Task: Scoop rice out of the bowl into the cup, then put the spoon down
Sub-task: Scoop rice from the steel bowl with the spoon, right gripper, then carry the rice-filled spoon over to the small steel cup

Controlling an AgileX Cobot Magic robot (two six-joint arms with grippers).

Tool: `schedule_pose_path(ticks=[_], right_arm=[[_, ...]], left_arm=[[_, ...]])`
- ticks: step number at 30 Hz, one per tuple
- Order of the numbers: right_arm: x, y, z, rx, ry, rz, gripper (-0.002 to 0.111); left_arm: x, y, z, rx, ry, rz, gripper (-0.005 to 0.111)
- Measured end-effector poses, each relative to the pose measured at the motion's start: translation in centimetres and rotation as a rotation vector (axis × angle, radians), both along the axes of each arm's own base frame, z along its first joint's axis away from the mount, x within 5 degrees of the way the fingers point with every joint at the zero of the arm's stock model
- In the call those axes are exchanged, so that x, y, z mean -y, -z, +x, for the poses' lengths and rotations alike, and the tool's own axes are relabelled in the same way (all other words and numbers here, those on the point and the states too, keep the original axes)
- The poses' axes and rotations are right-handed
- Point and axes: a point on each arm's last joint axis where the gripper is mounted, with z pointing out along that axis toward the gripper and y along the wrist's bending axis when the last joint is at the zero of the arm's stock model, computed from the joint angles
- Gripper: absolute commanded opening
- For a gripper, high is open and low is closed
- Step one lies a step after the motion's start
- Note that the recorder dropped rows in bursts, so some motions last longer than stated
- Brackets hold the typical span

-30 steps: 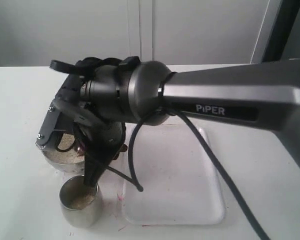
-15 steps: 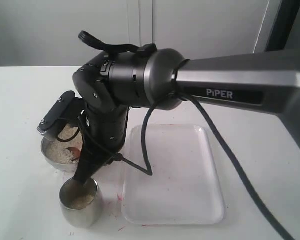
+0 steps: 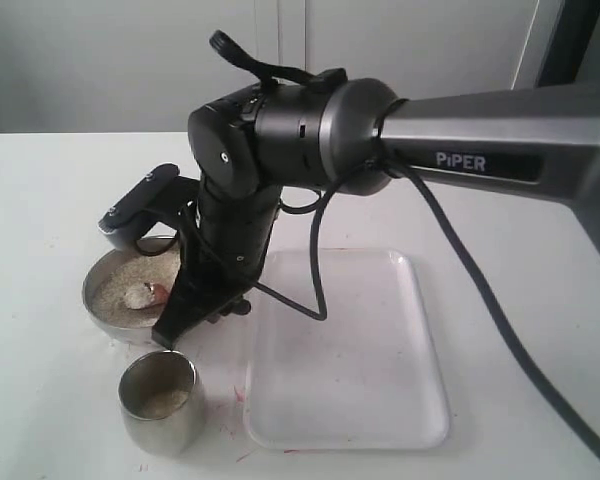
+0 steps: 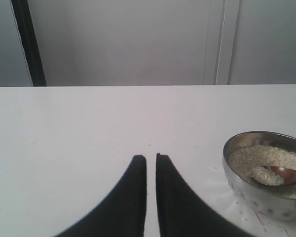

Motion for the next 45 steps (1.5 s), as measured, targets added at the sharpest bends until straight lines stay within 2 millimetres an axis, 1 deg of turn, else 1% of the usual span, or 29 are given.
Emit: schedule_pose_path(ticks=[6, 10, 17, 21, 25, 31, 33, 34, 35, 40, 45], right_arm=[[-0.3, -0.1, 0.2, 0.019, -0.003, 0.044, 0.0], [-0.3, -1.0, 0.0, 0.033, -0.01, 0.062, 0.0], [-0.2, -1.8, -0.1, 0.05, -0.015, 0.085, 0.0], [-0.2, -2.8, -0.2, 0.078, -0.017, 0.111, 0.0], [0.1, -3.4, -0.5, 0.095, -0.019, 0.123, 0.0], [1.2, -3.2, -1.6, 0.127, -0.023, 0.138, 0.0], [2.2, -3.2, -2.2, 0.151, -0.011, 0.157, 0.0], [3.0, -3.5, -2.7, 0.172, -0.004, 0.171, 0.0], [3.2, -3.7, -3.0, 0.178, -0.004, 0.176, 0.0], [6.2, -5.2, -6.1, 0.197, 0.006, 0.191, 0.0], [8.8, -8.0, -9.6, 0.219, 0.019, 0.255, 0.0]], left_arm=[[0.0, 0.0, 0.0, 0.0, 0.0, 0.0, 0.014], [0.0, 0.0, 0.0, 0.0, 0.002, 0.0, 0.014], [0.0, 0.0, 0.0, 0.0, 0.002, 0.0, 0.014], [0.0, 0.0, 0.0, 0.0, 0.002, 0.0, 0.014], [0.0, 0.0, 0.0, 0.0, 0.002, 0.0, 0.014], [0.0, 0.0, 0.0, 0.0, 0.002, 0.0, 0.014], [0.0, 0.0, 0.0, 0.0, 0.002, 0.0, 0.014], [0.0, 0.0, 0.0, 0.0, 0.002, 0.0, 0.014], [0.0, 0.0, 0.0, 0.0, 0.002, 0.0, 0.014], [0.0, 0.0, 0.0, 0.0, 0.002, 0.0, 0.014], [0.0, 0.0, 0.0, 0.0, 0.002, 0.0, 0.014]])
